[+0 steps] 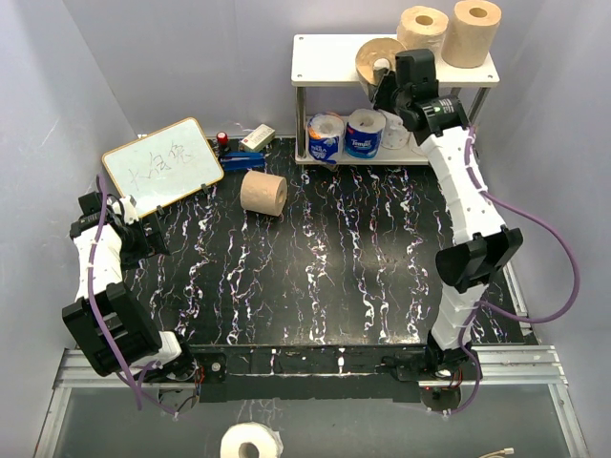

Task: Place and organize the paper towels onto the shelf

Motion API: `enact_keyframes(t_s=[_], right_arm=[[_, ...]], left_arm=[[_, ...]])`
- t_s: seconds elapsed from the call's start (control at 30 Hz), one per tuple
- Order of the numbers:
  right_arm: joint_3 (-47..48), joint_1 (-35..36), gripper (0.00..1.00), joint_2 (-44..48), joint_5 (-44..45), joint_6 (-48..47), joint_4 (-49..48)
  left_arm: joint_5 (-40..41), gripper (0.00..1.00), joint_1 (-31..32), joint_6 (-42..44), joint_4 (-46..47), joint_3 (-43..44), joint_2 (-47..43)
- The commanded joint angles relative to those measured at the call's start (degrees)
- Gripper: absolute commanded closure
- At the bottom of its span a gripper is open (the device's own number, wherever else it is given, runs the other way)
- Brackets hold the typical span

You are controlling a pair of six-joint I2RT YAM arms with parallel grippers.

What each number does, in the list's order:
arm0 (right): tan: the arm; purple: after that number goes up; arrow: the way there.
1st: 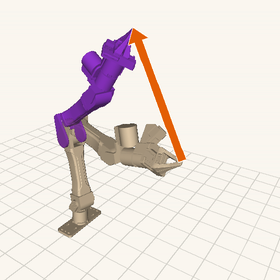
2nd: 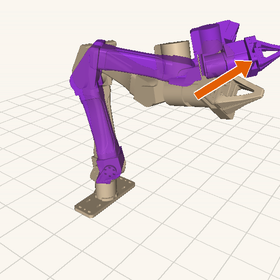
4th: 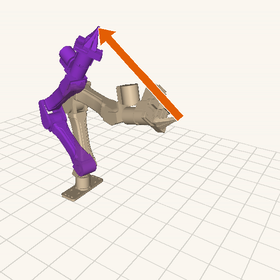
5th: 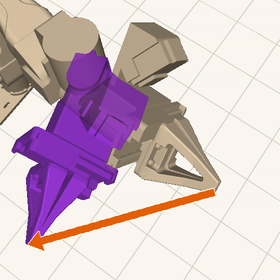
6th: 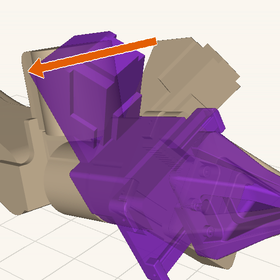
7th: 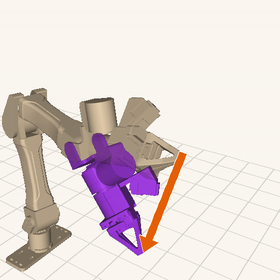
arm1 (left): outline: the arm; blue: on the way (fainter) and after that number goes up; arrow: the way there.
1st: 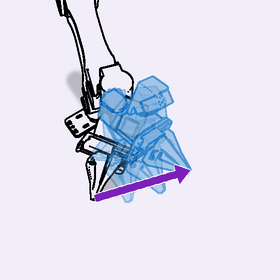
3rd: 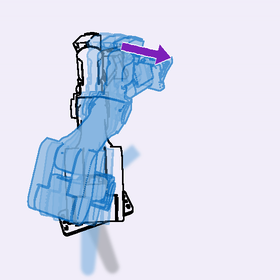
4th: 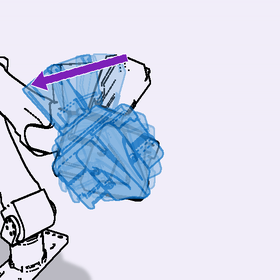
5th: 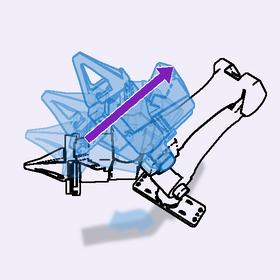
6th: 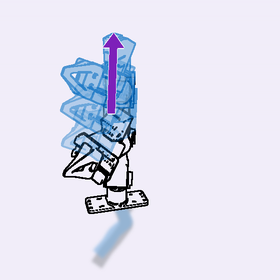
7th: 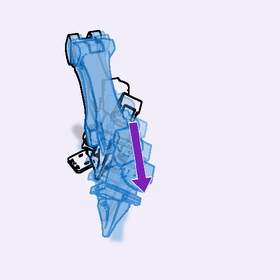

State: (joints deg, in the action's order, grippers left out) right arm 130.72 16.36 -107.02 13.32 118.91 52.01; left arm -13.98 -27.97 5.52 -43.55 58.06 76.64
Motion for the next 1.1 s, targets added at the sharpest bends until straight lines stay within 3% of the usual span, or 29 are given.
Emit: enact_keyframes(t_s=[0.0,0.77,1.07], right_arm=[[5.0,0.2,1.0,-0.7,-1.6,5.2,-6.7],[7.2,0.1,1.0,0.4,-4.2,3.8,-8.9],[8.7,0.5,1.0,-2.3,-7.8,-0.5,-19.4]], left_arm=[[-1.1,0.07,-0.2,0.3,-1.0,0.1,-1.5],[-1.4,0.07,-0.3,0.5,-1.1,0.1,-0.8],[-0.8,0.07,-0.2,0.3,-0.9,0.0,-1.9]])
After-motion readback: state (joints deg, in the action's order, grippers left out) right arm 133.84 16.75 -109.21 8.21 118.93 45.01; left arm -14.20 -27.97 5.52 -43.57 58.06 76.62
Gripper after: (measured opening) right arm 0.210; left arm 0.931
